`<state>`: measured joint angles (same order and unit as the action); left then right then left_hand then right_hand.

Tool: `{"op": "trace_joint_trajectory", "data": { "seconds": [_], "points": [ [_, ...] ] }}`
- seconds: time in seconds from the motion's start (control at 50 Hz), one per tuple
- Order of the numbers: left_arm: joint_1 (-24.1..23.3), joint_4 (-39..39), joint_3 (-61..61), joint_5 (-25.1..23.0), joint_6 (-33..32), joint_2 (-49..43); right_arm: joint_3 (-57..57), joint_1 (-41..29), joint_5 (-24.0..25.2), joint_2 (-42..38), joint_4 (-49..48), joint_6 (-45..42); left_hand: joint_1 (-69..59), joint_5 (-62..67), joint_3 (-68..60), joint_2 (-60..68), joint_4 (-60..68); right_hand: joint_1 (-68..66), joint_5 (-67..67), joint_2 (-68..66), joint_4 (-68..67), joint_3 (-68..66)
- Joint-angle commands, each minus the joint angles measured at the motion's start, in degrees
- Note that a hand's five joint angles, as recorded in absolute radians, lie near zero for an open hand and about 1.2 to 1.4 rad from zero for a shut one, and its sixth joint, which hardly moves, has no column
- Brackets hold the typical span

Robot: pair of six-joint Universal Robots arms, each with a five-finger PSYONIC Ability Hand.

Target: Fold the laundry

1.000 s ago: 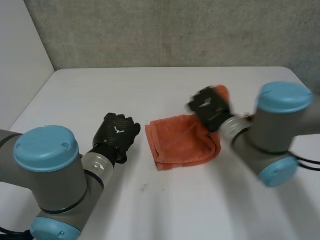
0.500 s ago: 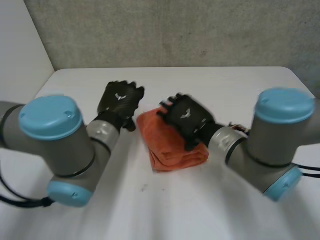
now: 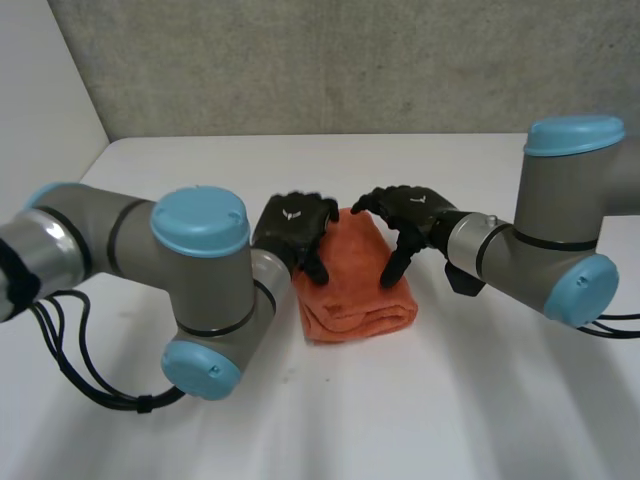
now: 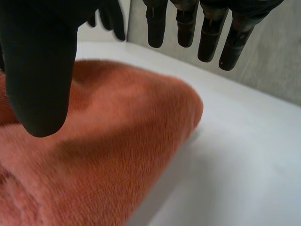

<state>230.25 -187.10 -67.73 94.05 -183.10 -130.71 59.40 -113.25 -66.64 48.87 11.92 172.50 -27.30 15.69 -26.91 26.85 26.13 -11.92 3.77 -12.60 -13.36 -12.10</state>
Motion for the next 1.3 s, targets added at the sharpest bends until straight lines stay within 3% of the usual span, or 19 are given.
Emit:
{"op": "trace_joint_trajectory", "data": {
  "seconds": [0.02, 0.12, 0.3, 0.48, 0.66, 0.7, 0.72, 0.78, 0.8, 0.92, 1.1, 1.3],
  "points": [
    [0.5, 1.0, -0.6, 2.0, -0.1, -3.9, -6.0, 0.0, -1.4, -6.4, 4.1, -0.3, 0.6, 1.0, 0.2, -0.1, 0.6, 1.9, -3.8, 2.6, 3.4, 2.1],
    [0.9, 1.0, -1.8, 2.8, -1.4, -4.4, -9.2, 0.1, -1.5, -10.1, 5.7, -1.9, 4.8, -3.2, 4.4, -4.3, -3.6, 1.9, -3.8, 2.6, 3.4, 2.1],
    [1.7, 0.4, -4.2, 2.5, -10.3, -3.5, -8.7, -0.6, -2.6, -10.3, 5.7, -7.9, 9.5, -7.9, 9.1, -9.1, -8.3, 1.9, -3.8, 2.6, 3.4, 2.1],
    [1.4, 0.5, -4.9, 2.6, -10.3, 1.2, -8.5, -0.7, -4.5, -9.1, 5.3, -8.2, 12.9, -11.3, 12.5, -12.4, -11.7, 1.9, -3.8, 2.6, 3.4, 2.1],
    [2.3, 1.6, -4.9, 2.7, -8.9, 13.8, -4.9, 0.7, -8.2, 4.3, 1.5, -1.7, 15.7, -14.1, 15.3, -15.3, -14.6, 1.9, -3.8, 2.6, 3.4, 2.1],
    [4.0, 3.3, -4.8, 2.7, -7.7, 18.1, -4.1, 0.9, -9.0, 5.7, 0.6, -0.8, 15.7, -14.1, 15.3, -15.3, -14.6, 1.9, -3.8, 2.6, 3.4, 2.1],
    [4.8, 4.2, -4.8, 2.7, -7.4, 19.3, -1.1, 2.3, -11.8, 11.1, -2.4, 1.0, 15.7, -14.1, 15.3, -15.3, -14.6, 1.9, -3.8, 2.6, 3.4, 2.1],
    [8.1, 8.7, -4.4, 2.5, -5.5, 23.3, 1.5, 3.5, -13.8, 15.0, -4.4, 1.3, 16.2, -14.6, 15.9, -15.8, -15.1, 1.9, -3.8, 2.6, 3.4, 2.1],
    [8.8, 9.9, -4.3, 2.5, -5.1, 24.1, 5.0, 5.1, -16.0, 19.9, -6.7, 1.5, 16.4, -14.8, 16.0, -16.0, -15.2, 1.9, -3.8, 2.6, 3.4, 2.1],
    [13.8, 16.8, -4.7, 1.0, -2.1, 30.4, 10.2, 7.4, -16.9, 26.5, -9.0, 1.9, 17.1, -15.5, 16.7, -16.6, -15.9, 1.9, -3.8, 2.6, 3.4, 2.1],
    [15.9, 17.3, -6.4, -4.0, 1.4, 34.2, 12.5, 7.8, -17.6, 28.2, -8.7, 2.0, 17.1, -15.5, 16.7, -16.6, -15.9, 1.9, -3.8, 2.6, 3.4, 2.1],
    [16.1, 17.1, -7.0, -4.2, 1.8, 34.1, 12.7, 7.0, -17.5, 28.5, -8.8, 1.3, 17.1, -15.5, 16.7, -16.6, -15.9, 1.9, -3.8, 2.6, 3.4, 2.1]
  ]
}}
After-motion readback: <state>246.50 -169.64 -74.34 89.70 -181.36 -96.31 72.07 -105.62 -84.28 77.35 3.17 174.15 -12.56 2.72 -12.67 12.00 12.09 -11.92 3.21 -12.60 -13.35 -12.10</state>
